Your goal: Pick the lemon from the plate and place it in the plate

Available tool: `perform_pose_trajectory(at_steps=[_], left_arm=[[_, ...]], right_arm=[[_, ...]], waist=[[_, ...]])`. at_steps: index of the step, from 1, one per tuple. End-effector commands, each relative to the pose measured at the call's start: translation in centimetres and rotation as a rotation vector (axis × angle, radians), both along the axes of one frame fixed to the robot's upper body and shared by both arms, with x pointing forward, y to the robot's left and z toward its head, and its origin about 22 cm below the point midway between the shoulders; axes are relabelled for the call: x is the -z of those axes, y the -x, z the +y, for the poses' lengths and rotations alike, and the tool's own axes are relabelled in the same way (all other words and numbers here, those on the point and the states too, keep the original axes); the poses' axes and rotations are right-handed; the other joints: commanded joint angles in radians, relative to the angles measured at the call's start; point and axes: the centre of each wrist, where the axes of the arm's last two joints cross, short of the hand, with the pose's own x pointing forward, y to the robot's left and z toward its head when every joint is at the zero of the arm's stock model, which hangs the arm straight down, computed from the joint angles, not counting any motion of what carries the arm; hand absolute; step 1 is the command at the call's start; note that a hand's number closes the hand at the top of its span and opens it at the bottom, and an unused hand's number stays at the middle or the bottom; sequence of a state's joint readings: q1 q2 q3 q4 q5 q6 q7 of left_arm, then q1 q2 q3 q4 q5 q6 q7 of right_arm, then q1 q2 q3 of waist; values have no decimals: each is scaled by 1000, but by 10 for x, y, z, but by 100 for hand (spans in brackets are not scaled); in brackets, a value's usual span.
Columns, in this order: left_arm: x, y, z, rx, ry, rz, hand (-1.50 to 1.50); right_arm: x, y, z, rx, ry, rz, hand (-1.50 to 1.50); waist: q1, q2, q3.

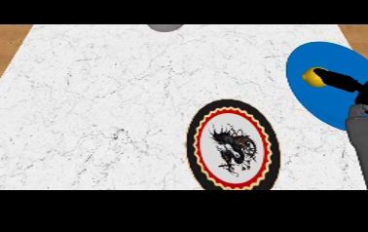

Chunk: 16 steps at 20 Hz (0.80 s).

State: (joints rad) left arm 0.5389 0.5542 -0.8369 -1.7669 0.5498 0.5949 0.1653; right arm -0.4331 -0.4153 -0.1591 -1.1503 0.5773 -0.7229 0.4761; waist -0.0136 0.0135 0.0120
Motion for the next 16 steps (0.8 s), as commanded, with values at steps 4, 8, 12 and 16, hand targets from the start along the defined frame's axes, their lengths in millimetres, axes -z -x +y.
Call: perform_pose_trajectory(at_steps=[4,8,12,16], left_arm=[[-26,-88,13,-40,-56,-439,0],[-30,-82,13,-45,-50,-445,0],[-28,-84,20,-71,-73,-433,0],[-28,-85,24,-94,-80,-424,0]], right_arm=[[-15,3,-22,9,-115,-160,-150],[-8,12,-28,-62,-197,-179,-150],[-1,21,-30,-175,-257,-190,-150],[18,38,-37,-280,-271,-158,-150]], waist=[[-44,-13,-1],[-59,-22,2],[-81,-29,0],[-98,-27,-3]])
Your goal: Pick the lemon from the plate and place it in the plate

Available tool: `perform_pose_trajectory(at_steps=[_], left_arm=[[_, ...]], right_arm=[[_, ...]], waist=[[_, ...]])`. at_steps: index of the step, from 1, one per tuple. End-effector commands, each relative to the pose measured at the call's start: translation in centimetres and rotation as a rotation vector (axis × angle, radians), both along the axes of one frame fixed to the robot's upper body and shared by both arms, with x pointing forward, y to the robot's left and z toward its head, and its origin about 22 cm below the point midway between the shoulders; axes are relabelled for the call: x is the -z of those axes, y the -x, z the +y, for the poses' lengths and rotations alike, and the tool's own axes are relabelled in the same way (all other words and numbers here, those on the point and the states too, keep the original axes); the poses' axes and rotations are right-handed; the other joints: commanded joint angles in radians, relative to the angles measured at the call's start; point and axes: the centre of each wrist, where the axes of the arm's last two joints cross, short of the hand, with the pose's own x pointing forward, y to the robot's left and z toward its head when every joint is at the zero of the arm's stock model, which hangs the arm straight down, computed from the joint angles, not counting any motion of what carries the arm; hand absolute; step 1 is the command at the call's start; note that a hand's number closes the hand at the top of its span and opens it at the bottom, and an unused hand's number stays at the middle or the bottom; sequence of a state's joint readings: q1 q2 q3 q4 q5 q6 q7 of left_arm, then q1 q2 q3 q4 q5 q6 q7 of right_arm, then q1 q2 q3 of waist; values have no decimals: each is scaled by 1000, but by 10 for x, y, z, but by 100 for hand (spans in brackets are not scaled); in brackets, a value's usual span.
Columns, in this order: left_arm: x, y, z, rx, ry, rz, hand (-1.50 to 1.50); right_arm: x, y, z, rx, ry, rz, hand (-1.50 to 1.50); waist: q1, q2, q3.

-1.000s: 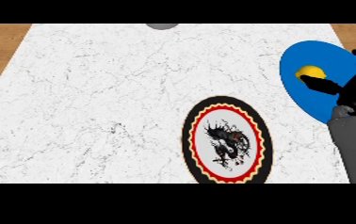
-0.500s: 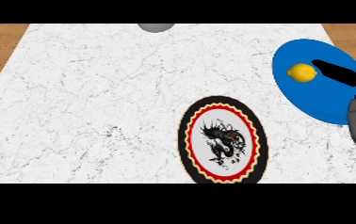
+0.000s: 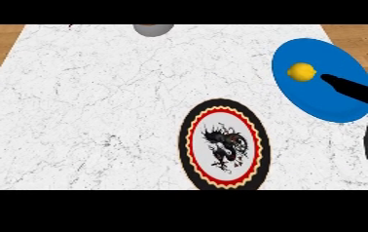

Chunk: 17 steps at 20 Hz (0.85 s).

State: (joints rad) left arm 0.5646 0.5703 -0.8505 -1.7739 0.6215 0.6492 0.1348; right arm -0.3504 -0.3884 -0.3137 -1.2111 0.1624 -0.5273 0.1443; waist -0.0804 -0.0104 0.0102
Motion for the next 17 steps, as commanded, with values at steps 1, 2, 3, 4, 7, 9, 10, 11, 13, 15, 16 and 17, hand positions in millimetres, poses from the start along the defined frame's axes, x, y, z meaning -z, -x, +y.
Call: perform_pose_trajectory(at_steps=[1,2,3,4,7,9,10,11,13,15,16,17], left_arm=[[-25,-90,16,-6,-89,-471,0],[-29,-92,20,-20,-96,-474,0],[-28,-92,19,-36,-92,-470,0],[-24,-91,20,-39,-108,-462,0],[-26,-87,17,-38,-100,-474,0],[-30,-94,29,-37,-126,-490,0],[-26,-89,22,-26,-108,-478,0],[-26,-93,24,-21,-113,-472,0],[-30,-93,25,-27,-108,-494,0],[-29,-96,27,-23,-112,-482,0],[-28,-95,27,-31,-118,-481,0],[-29,-97,26,-16,-113,-485,0]], right_arm=[[13,17,-10,-109,-33,-10,-150],[18,24,-18,-122,-31,15,-150],[21,30,-22,-129,-28,7,-150],[32,38,-25,-150,-14,47,-150],[40,57,-44,-172,10,72,-150],[51,64,-41,-179,3,81,-150],[54,74,-48,-196,19,94,-150],[54,75,-50,-206,21,97,-150],[62,86,-52,-194,17,104,-150],[60,89,-57,-212,5,85,-150],[73,99,-52,-211,3,98,-150],[69,98,-54,-226,31,89,-150]], waist=[[-31,-7,-2],[-42,-7,-2],[-45,-8,-3],[-41,-5,-5],[-36,-6,-6],[-34,-4,-7],[-35,-7,-8],[-37,-2,-9],[-34,-7,-9],[-32,-3,-9],[-35,-6,-9],[-36,-4,-10]])
